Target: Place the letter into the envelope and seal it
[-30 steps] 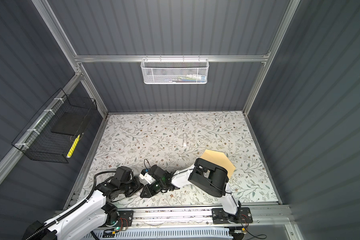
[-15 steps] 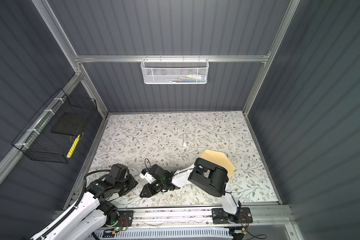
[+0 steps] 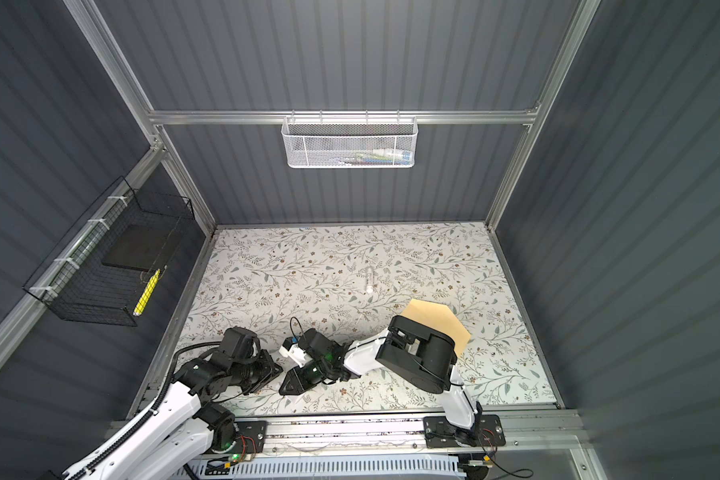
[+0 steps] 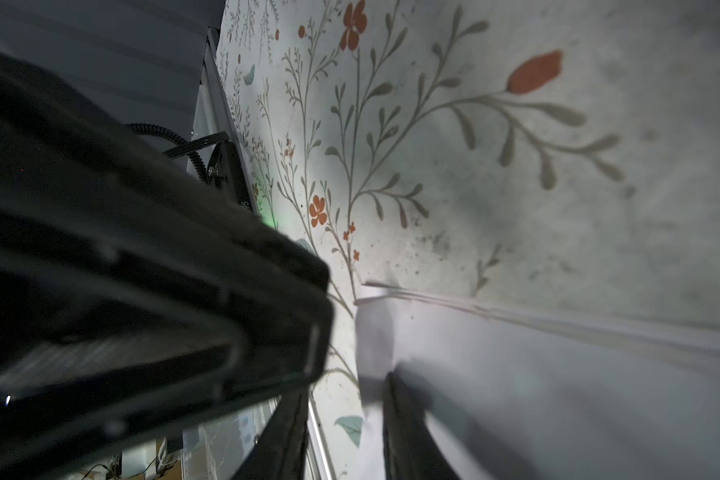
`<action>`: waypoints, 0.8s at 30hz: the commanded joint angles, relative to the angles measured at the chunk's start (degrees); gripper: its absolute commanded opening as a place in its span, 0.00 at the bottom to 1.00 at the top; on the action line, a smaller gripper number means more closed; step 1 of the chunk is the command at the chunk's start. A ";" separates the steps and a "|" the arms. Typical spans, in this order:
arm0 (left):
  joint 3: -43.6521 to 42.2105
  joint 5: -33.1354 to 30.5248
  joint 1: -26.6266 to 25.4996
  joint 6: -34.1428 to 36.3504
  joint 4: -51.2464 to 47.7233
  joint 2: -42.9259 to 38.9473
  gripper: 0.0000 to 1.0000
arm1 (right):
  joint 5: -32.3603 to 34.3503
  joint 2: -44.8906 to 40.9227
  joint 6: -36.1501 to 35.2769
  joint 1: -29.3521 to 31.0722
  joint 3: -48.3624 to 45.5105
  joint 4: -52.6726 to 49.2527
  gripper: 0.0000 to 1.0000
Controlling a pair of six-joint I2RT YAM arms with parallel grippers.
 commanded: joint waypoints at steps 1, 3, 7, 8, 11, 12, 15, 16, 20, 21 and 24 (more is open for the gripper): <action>-2.18 2.05 0.06 -0.66 3.84 1.69 0.15 | 0.99 2.32 -0.10 -0.26 -1.47 -1.77 0.33; -2.40 2.05 0.06 0.06 4.42 2.76 0.14 | 0.90 2.30 -0.11 -0.21 -1.44 -1.62 0.33; -4.16 2.78 0.06 1.06 5.52 5.13 0.12 | 0.62 2.53 0.05 -0.23 -1.28 -1.35 0.33; -4.70 2.69 0.01 1.30 5.25 5.77 0.11 | 0.53 2.56 0.05 -0.25 -1.23 -1.43 0.34; -5.55 1.97 0.06 2.58 2.18 6.32 0.08 | 0.68 2.40 0.05 -0.21 -1.29 -1.53 0.34; -5.75 1.33 0.05 3.12 0.32 5.91 0.08 | 0.76 2.30 0.10 -0.25 -1.40 -1.55 0.34; -7.08 0.21 0.06 3.79 -2.34 4.50 0.08 | 0.66 2.34 0.05 -0.27 -1.32 -1.58 0.36; -7.91 0.35 0.06 3.71 -2.20 4.42 0.08 | 0.61 2.39 0.05 -0.28 -1.28 -1.58 0.37; -8.53 -0.13 -0.03 4.34 -3.50 3.88 0.06 | 1.30 1.09 0.25 -0.32 -1.90 -1.67 0.46; -8.68 -0.24 -0.03 4.07 -3.63 3.31 0.06 | 1.85 0.10 0.60 -0.36 -2.70 -1.05 0.49; -8.87 -0.31 -0.03 3.71 -3.68 2.55 0.06 | 3.89 -3.39 1.96 -1.19 -5.23 -0.50 0.59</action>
